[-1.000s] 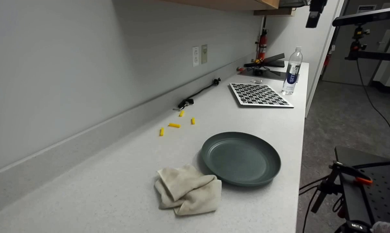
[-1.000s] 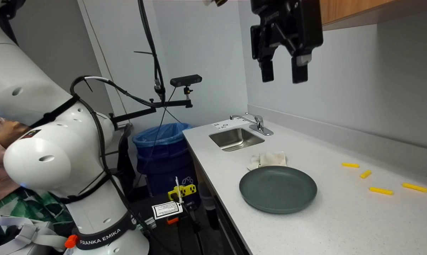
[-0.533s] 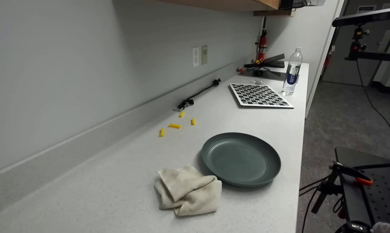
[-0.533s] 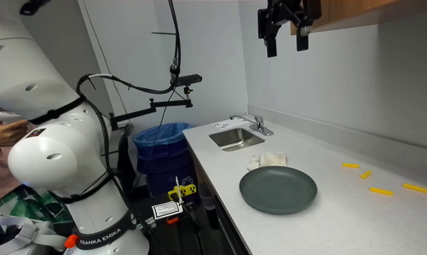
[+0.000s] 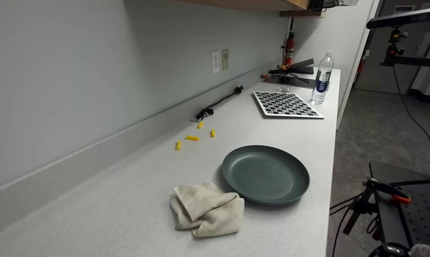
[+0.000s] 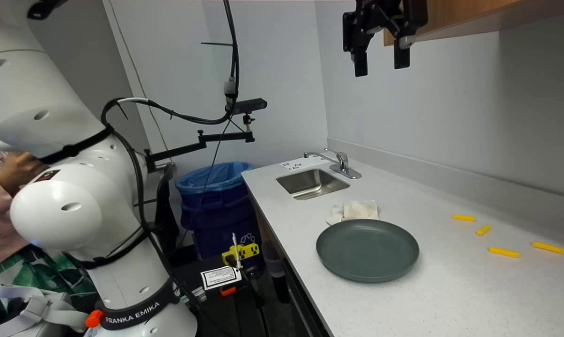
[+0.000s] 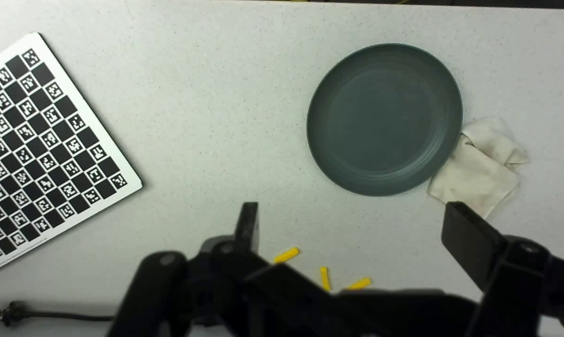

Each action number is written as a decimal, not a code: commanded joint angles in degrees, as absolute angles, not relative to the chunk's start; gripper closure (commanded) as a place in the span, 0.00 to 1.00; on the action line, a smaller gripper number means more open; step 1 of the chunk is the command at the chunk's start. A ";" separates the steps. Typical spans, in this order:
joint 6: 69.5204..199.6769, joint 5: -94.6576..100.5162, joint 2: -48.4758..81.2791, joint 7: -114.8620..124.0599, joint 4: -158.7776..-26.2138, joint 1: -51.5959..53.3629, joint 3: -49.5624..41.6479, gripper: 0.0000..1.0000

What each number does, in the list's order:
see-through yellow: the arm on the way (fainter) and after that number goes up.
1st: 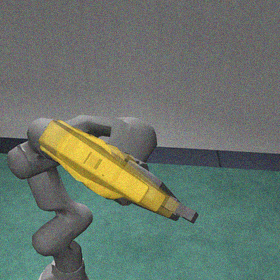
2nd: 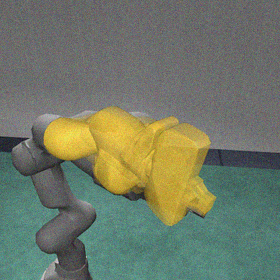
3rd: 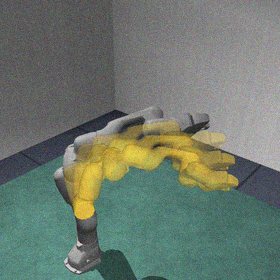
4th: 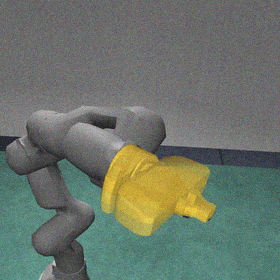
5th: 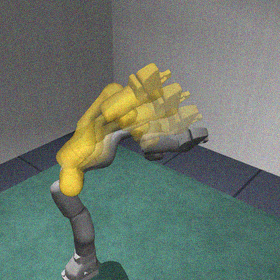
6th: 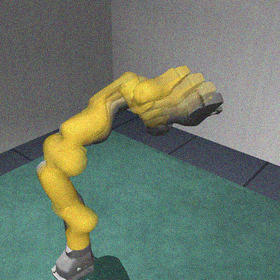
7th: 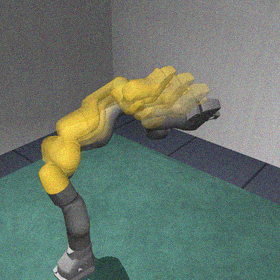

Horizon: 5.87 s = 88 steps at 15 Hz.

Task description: Use the cloth to wipe the plate

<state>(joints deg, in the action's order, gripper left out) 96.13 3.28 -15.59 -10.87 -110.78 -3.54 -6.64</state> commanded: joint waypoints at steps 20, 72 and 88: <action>114.92 -7.36 -11.06 -10.33 -130.42 10.74 8.72 0.00; 156.11 9.69 28.68 -3.39 -119.49 13.78 8.30 0.80; 153.31 -1.70 9.10 -8.80 -128.34 2.36 8.01 0.98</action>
<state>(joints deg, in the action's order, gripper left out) 155.27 1.73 12.97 -6.88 -124.24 3.95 8.21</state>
